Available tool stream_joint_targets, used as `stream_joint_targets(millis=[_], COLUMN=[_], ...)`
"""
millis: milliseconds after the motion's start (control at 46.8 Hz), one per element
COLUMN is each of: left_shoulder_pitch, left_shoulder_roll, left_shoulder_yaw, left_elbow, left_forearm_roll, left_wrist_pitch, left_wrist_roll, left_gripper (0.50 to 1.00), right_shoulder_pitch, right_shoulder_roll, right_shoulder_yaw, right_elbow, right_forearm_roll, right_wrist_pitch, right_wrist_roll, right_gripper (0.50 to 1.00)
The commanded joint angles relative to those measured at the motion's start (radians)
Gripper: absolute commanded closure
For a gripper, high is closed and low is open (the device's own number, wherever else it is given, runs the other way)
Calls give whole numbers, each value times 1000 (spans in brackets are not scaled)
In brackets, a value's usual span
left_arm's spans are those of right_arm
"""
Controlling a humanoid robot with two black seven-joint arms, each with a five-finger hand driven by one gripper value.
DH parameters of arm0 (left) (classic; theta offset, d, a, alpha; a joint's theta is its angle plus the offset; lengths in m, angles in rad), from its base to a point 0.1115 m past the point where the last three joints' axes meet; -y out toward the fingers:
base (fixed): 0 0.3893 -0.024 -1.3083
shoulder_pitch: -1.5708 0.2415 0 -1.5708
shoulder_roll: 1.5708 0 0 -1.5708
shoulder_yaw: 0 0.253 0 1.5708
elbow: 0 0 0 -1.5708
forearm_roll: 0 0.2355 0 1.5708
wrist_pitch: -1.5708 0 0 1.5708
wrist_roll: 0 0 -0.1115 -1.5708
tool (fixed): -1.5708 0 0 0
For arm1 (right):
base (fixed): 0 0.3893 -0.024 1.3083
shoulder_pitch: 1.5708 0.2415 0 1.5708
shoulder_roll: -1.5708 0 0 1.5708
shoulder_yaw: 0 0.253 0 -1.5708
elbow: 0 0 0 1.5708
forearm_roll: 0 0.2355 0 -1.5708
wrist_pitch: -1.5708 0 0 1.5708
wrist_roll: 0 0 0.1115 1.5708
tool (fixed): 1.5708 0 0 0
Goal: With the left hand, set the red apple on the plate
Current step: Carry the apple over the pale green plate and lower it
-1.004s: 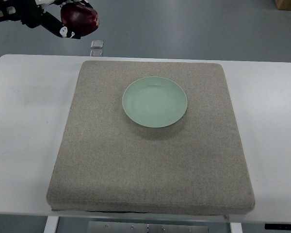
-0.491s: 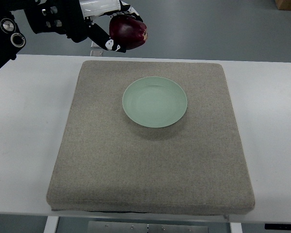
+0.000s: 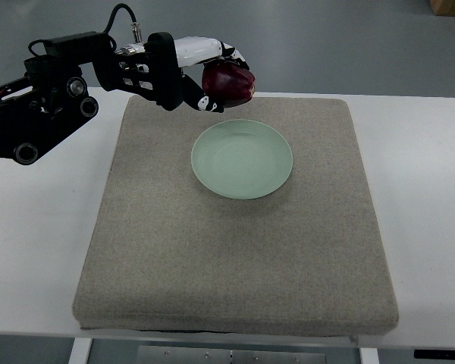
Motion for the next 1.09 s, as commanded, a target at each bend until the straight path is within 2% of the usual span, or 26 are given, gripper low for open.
stream_joint_targets(millis=[0,192,427,620,812,919,1004,1068], left_shoulder_pitch=[14,20,32,34,34,35,40,40], left_shoulder_roll=[-22,-57,-118,-152,-157,-157,-155,-157], left_shoulder_yaw=[41,130,208,236,250,250,253,253], left_elbow=[27,72,156,198,195,189,187,186], left_forearm_roll=[3,1,1,0,-3,-2,-2,-3], left_wrist_pitch=[25,146,233,241,241,241,239,239], left_wrist_roll=[0,0,0,0,0,0,0,-2], left_gripper=[1000,1000,1000,1000,1000,922,768,705], right_shoulder_pitch=[0,0,0,0,0,0,0,0], right_shoulder_roll=[0,0,0,0,0,0,0,0], right_shoulder_yaw=[0,0,0,0,0,0,0,0], right_elbow=[0,0,0,0,0,0,0,0], right_forearm_roll=[0,0,0,0,0,0,0,0], right_wrist_pitch=[0,0,0,0,0,0,0,0], right_wrist_roll=[1,0,0,1,1,0,0,0], right_gripper=[568,568,570,568,568,568,568,568])
